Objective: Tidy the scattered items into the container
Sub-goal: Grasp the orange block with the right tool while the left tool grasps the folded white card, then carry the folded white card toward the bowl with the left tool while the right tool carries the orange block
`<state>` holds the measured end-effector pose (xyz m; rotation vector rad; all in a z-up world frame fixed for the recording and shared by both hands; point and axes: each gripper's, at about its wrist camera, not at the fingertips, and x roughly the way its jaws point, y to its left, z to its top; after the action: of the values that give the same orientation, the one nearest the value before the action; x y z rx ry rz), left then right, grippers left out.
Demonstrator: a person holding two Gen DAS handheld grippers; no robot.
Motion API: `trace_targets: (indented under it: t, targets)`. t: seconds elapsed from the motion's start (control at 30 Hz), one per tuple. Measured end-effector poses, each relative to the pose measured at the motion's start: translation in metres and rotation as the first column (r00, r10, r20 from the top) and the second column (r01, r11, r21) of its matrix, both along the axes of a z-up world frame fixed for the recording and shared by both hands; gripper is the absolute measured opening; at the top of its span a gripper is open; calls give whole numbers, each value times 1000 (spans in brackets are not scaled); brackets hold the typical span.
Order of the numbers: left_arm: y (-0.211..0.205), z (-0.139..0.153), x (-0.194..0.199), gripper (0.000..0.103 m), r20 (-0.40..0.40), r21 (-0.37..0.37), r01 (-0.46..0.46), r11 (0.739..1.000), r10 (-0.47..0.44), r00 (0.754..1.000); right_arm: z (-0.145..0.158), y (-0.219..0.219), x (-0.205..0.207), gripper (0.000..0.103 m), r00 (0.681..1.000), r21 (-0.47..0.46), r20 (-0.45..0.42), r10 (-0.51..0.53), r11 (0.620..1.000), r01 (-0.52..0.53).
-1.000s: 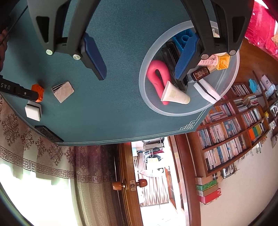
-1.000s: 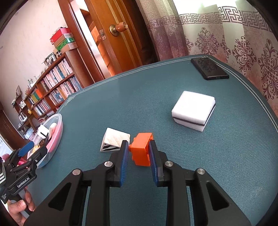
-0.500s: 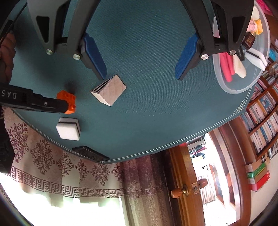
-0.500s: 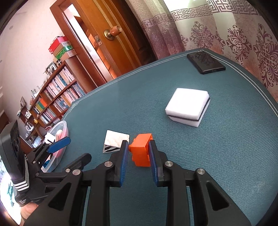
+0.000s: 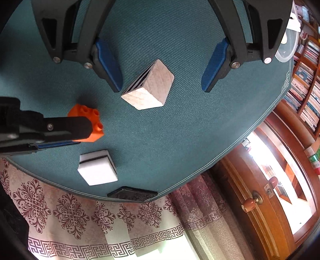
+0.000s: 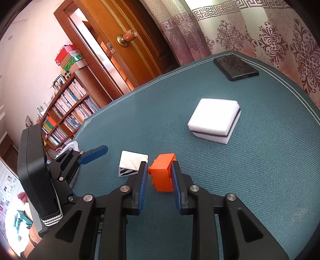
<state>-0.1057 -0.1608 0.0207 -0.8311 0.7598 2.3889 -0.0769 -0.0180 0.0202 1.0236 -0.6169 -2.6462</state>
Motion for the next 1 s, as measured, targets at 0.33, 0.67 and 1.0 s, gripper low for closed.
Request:
trace_targets:
  t: [0.33,0.67,1.0]
  targets:
    - [-6,-2,-34,85,124,98,-93,991,80,989,-1,-1,1,26,1000,-4,-1,-3,1000,3]
    - [-10,-3,-37,60,215,190,-156,969,114,970,-1,-2,1,26,1000,2,-3,-4,1000,4]
    - [-14,1,-22,35,211,228,-208,951,161,964,-2,-2,1,26,1000,12,-10,1,1000,-1]
